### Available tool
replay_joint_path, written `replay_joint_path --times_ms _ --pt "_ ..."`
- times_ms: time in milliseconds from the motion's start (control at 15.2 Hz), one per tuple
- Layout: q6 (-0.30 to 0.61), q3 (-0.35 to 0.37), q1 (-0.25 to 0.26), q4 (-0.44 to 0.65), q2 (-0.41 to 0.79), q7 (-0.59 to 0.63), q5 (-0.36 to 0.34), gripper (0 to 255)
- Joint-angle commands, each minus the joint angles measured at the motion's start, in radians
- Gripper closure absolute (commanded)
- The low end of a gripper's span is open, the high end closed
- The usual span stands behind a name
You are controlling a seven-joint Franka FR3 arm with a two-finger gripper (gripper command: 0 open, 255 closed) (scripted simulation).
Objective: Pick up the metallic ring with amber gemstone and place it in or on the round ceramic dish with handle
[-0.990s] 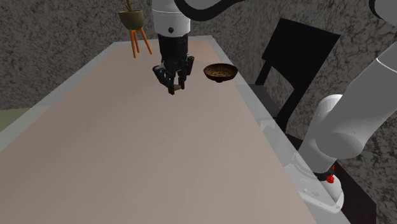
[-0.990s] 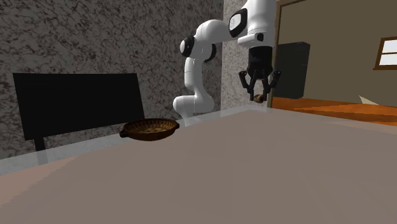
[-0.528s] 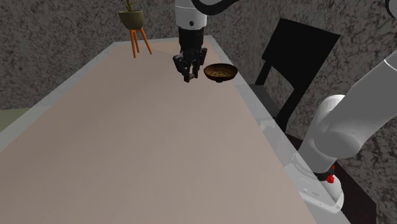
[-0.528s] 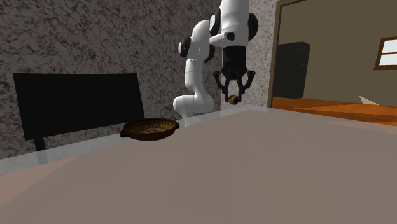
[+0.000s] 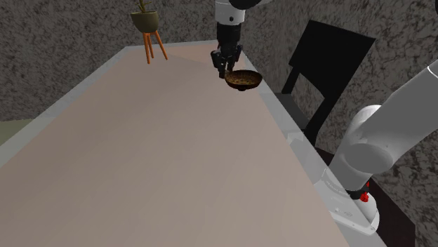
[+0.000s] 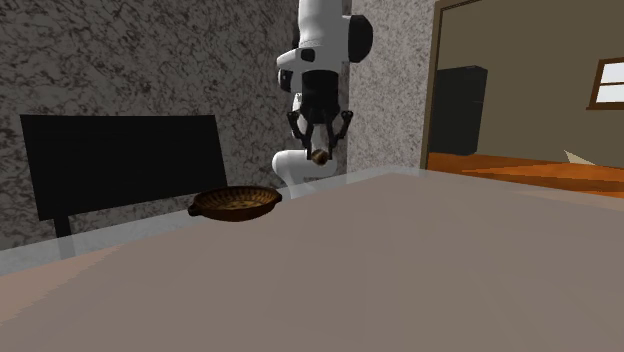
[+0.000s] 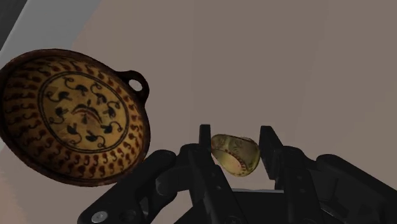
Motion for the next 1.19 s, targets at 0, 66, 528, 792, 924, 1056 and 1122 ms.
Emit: replay_joint_path --times_ms 0,66,528,792,924,1056,1122 --pt "0.003 -0.039 -0.02 0.002 0.005 -0.057 -0.008 255" --pt "0.003 -0.056 -0.028 0.005 0.01 -0.081 -0.012 255" --pt "0.006 -0.17 -0.088 0.06 0.07 -0.248 -0.03 255" --pt "0.018 -0.215 -0.112 0.084 0.107 -0.316 -0.032 255" --pt "0.045 -0.215 -0.112 0.055 0.105 -0.317 -0.032 255" --pt "0.072 -0.215 -0.113 0.027 0.103 -0.317 -0.033 255" --pt "0.086 -0.215 -0.113 0.014 0.103 -0.317 -0.033 255"
